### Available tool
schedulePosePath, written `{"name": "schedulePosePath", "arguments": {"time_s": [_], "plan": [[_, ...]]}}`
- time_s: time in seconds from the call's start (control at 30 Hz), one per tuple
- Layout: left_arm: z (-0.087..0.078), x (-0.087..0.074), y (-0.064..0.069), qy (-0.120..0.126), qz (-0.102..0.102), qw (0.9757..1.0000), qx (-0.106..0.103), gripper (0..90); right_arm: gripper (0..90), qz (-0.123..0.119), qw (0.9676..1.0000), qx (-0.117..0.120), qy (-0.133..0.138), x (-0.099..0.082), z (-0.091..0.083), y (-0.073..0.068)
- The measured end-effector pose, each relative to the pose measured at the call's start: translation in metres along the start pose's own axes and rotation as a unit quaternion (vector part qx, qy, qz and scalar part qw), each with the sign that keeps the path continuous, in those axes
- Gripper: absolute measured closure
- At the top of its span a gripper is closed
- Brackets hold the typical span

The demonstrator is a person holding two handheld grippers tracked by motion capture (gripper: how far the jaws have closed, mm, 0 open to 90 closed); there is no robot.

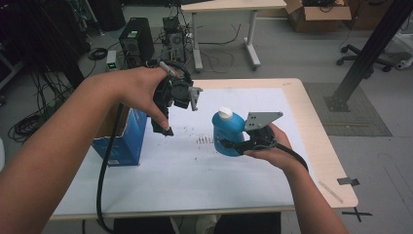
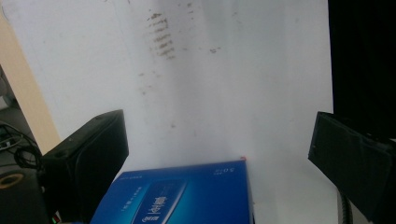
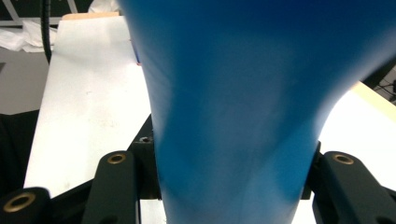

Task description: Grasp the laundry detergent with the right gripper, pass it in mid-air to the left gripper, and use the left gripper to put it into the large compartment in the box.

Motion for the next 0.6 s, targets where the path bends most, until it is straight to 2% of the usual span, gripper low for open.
{"name": "schedulePosePath", "arguments": {"time_s": [0.33,0.6], "plan": [[0.009,0.000,0.001,-0.001,-0.004,1.0000,-0.009,5.2,45.9,-0.011,0.9995,0.027,0.011,0.002,0.016,-0.016],[0.014,0.000,0.002,-0.002,0.001,0.9999,-0.012,5.1,45.9,-0.016,0.9983,0.052,0.018,0.006,0.026,-0.028]]}}
Point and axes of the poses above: each handheld gripper's, and its own axes: z roughly forward along the jaws, x roughly out of its top, y roughly to its right, the point moved 8 cm from there along z, roughly forward along the jaws, and after that the axes turned 9 degrees about -x, right-handed, at the moved point
